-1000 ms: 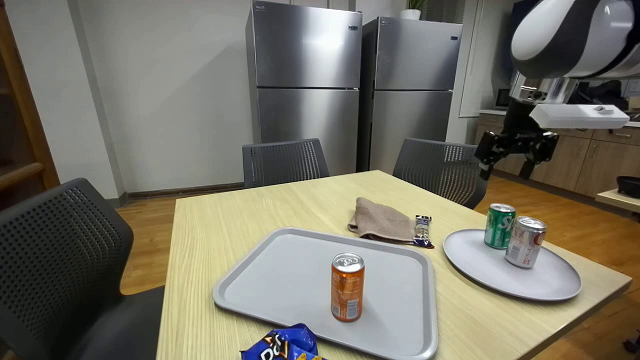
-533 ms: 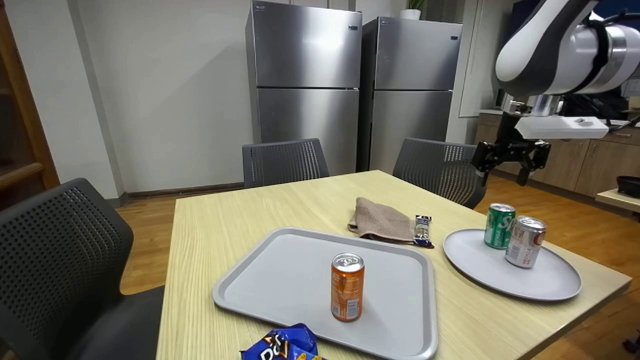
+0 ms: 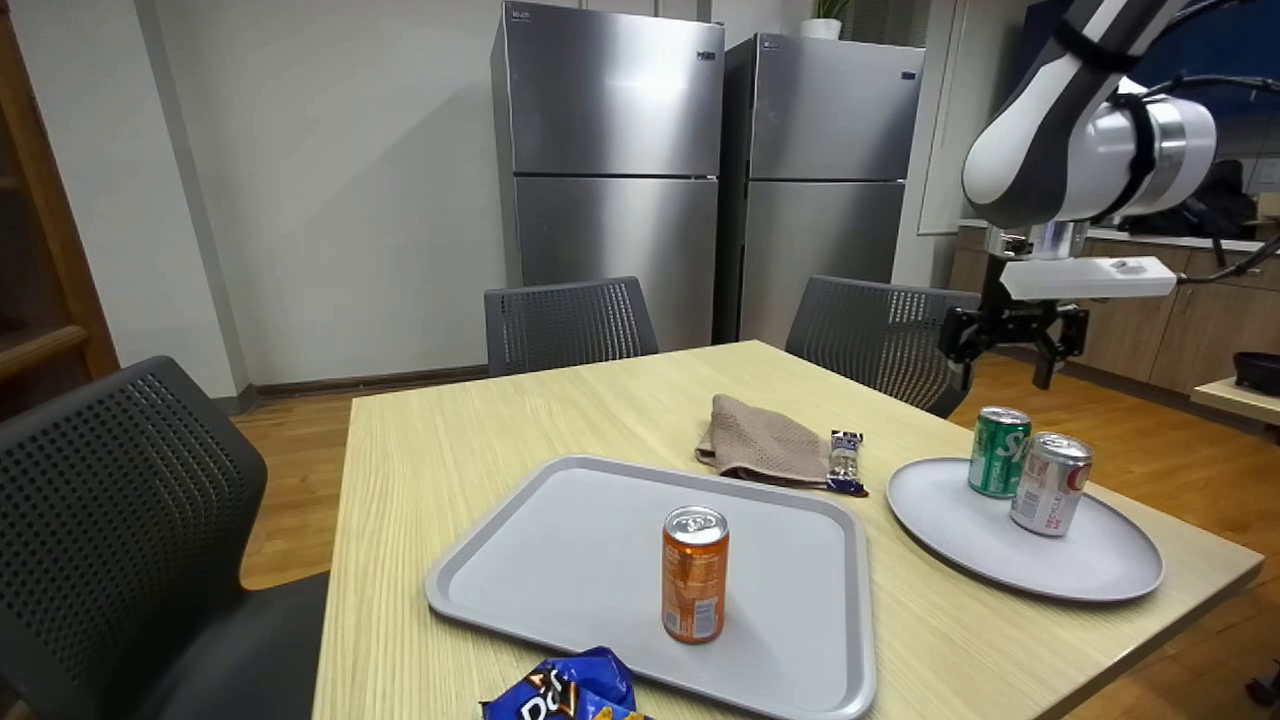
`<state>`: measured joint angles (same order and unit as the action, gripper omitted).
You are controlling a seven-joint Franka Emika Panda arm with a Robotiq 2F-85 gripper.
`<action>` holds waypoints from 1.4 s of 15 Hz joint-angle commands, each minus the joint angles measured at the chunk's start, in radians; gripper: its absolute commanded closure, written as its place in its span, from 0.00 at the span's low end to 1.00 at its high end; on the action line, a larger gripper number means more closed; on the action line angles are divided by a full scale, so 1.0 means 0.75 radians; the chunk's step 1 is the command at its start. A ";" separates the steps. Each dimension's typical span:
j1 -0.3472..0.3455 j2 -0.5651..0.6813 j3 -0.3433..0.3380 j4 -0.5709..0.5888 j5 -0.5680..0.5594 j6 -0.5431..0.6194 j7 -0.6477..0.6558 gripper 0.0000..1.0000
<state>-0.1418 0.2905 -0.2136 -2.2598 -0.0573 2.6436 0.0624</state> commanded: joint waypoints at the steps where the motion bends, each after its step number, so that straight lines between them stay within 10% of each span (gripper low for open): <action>1: 0.015 0.060 -0.026 0.100 -0.052 -0.117 0.075 0.00; 21: 0.010 0.223 -0.022 0.187 -0.041 -0.145 0.057 0.00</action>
<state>-0.1415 0.4515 -0.2238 -2.1446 -0.0703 2.5640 0.0805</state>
